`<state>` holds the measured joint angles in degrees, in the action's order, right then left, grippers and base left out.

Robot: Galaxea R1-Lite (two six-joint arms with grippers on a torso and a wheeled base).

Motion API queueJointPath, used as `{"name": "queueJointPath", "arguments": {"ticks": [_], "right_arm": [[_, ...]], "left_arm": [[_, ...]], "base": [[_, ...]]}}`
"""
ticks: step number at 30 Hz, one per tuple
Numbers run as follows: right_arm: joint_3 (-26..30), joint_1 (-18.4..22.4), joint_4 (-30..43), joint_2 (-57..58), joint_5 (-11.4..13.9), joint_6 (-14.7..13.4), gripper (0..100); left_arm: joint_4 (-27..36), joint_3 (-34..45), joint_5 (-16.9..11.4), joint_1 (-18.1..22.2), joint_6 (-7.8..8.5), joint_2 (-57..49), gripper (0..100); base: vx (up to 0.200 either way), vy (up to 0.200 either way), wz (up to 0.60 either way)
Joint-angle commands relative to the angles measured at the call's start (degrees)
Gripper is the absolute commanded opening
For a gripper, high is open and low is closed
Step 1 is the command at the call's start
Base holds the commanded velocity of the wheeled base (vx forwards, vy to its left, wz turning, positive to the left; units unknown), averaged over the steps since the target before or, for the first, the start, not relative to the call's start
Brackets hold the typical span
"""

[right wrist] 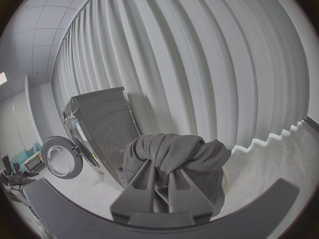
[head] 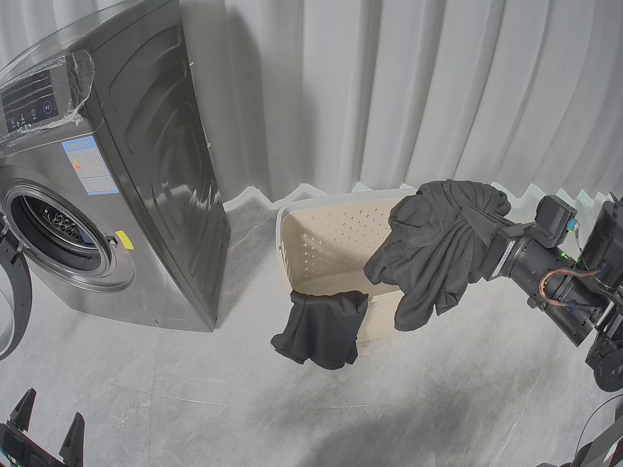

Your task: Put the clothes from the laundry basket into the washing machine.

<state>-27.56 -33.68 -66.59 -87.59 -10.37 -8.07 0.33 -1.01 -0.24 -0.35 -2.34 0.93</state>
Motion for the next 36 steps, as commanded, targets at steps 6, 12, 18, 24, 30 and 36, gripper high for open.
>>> {"name": "queueJointPath", "arguments": {"ticks": [6,12,18,24,30,36], "right_arm": [[0.3,-0.7,-0.7,1.7,0.1,0.3,0],[0.2,-0.9,-0.8,1.7,0.1,0.2,0],[0.1,-1.0,-0.9,1.4,0.3,0.2,0],[0.5,-1.6,-2.1,0.8,0.1,0.2,0],[0.6,-1.6,-2.1,0.8,0.1,0.2,0],[0.7,-2.3,-2.1,0.3,0.1,0.0,0]], "left_arm": [[0.1,0.9,0.0,0.0,-0.03,-0.9,100],[0.0,0.9,0.0,0.0,-0.03,-0.9,100],[0.0,0.8,0.0,0.0,-0.12,-0.9,100],[0.0,0.9,0.0,0.0,-0.12,-0.9,100],[0.1,0.8,0.0,0.0,-0.12,-0.9,100],[0.1,0.8,0.0,0.0,-0.12,-0.9,100]], "base": [[-0.2,0.0,0.0],[-0.133,0.0,0.0],[0.0,0.067,0.0],[0.0,0.2,0.0],[0.0,0.2,0.0],[0.0,0.2,0.0]]}}
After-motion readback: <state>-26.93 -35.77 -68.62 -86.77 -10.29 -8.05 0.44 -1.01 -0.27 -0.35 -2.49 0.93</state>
